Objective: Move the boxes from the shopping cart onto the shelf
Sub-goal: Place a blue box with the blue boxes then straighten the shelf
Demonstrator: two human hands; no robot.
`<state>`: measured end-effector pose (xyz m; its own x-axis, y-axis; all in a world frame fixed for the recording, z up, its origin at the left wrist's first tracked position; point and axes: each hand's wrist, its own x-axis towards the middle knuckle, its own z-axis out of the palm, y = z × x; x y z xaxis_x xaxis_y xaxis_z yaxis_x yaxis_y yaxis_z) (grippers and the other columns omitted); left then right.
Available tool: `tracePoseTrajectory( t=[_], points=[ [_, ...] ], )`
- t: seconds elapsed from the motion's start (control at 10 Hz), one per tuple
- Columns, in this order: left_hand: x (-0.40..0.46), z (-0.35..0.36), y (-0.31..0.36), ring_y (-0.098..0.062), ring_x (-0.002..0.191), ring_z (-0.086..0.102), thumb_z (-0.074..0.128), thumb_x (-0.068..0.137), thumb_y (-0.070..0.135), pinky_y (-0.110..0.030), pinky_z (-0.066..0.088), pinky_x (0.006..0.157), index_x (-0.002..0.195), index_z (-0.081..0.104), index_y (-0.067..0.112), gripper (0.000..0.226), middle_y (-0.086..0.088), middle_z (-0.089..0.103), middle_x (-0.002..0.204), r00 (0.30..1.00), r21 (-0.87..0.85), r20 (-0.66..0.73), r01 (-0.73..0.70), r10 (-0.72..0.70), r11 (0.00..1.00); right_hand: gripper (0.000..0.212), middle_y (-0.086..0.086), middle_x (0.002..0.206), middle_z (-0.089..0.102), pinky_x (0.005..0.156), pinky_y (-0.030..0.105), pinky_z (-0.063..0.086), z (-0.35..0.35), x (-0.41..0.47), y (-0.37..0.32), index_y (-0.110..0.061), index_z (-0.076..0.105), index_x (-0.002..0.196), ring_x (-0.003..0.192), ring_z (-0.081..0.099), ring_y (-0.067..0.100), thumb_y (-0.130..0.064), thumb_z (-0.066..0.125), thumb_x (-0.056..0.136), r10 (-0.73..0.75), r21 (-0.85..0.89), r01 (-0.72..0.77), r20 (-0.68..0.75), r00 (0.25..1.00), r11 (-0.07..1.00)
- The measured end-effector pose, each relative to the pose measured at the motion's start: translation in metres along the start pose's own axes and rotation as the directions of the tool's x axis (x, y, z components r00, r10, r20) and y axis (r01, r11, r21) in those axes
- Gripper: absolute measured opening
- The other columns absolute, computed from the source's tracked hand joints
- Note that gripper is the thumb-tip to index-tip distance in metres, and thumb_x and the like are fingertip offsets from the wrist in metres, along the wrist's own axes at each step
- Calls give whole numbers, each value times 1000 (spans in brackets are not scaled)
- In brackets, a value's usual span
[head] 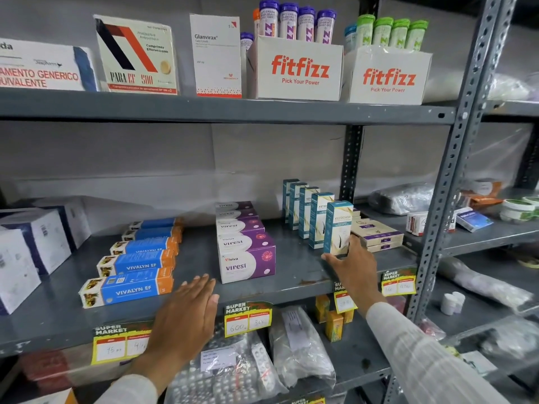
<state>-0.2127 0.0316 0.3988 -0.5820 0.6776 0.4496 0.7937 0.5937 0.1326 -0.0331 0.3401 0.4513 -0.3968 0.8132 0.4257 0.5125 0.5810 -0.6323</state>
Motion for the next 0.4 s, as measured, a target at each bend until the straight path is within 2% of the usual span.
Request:
tracePoseTrajectory(
  t=[0.2, 0.3, 0.4],
  points=[
    [-1, -4, 0, -15, 147, 40, -6, 97, 61, -30, 20, 122, 149, 47, 16, 87, -1, 47, 157, 1000, -33, 20, -3, 4, 999, 74, 7, 136, 62, 94, 43, 53, -5, -5, -3, -16, 44, 137, 124, 60, 31, -44, 83, 80, 12, 40, -13, 27, 1000, 999],
    [-4, -14, 3, -6, 150, 28, 1, 94, 67, -26, 15, 122, 154, 39, 21, 84, 4, 37, 162, 997, -168, 62, 47, -37, 985, 83, 2, 137, 59, 97, 45, 51, -6, -12, -1, -23, 37, 144, 124, 59, 26, -48, 82, 79, 17, 186, -15, -7, 1000, 983],
    [-2, -48, 13, -14, 144, 43, 19, 93, 68, -36, 37, 116, 151, 44, 28, 75, 2, 49, 156, 984, -387, -63, 129, -165, 913, 75, 4, 141, 57, 98, 43, 46, -25, -13, -14, -16, 38, 151, 129, 55, 28, -38, 74, 89, 0, 215, 31, -142, 990, 976]
  ],
)
